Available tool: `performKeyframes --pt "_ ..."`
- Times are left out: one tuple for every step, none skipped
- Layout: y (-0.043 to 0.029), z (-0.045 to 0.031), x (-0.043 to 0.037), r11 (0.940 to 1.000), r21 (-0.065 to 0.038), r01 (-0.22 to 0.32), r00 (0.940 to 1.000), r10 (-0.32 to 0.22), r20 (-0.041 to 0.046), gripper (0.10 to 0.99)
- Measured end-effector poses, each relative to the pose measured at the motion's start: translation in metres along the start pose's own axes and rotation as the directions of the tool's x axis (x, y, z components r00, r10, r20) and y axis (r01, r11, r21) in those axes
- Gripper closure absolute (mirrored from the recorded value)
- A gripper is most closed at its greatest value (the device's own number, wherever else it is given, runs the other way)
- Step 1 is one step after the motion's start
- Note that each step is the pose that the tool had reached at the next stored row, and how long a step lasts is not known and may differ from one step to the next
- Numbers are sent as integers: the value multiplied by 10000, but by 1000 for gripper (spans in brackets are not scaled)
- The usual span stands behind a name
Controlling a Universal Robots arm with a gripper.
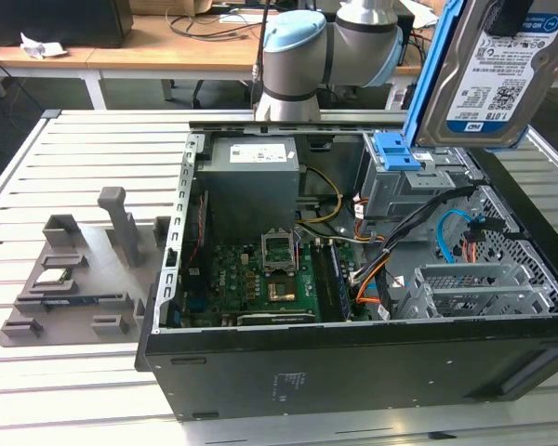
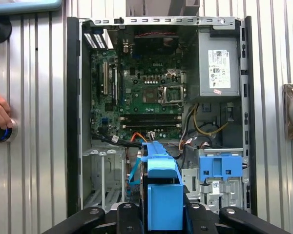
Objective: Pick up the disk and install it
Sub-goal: 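Pick up the disk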
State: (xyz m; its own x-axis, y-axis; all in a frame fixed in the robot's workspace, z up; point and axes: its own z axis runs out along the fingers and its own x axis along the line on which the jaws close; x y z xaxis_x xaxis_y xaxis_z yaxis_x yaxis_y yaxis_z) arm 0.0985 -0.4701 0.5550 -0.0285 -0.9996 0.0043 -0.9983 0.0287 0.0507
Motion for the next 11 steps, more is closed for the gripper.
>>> performKeyframes --pt "-1 2 21 10000 0 0 10000 0 0 722" --pt "-1 3 35 10000 0 0 10000 0 1 722" --pt "-2 5 65 10000 0 0 10000 0 0 722" --pt "-3 8 93 10000 0 0 10000 0 1 722" --pt "-4 10 117 10000 0 0 10000 0 0 722" --pt "-5 11 130 10000 0 1 10000 -1 0 722" --pt "-5 13 146 10000 0 0 10000 0 0 722" --pt "-5 14 165 10000 0 0 10000 0 0 722" --pt "-6 15 179 10000 0 0 10000 0 0 722" --pt "-7 17 203 10000 0 0 10000 0 1 722" --pt "-8 20 235 10000 -1 0 10000 0 0 722"
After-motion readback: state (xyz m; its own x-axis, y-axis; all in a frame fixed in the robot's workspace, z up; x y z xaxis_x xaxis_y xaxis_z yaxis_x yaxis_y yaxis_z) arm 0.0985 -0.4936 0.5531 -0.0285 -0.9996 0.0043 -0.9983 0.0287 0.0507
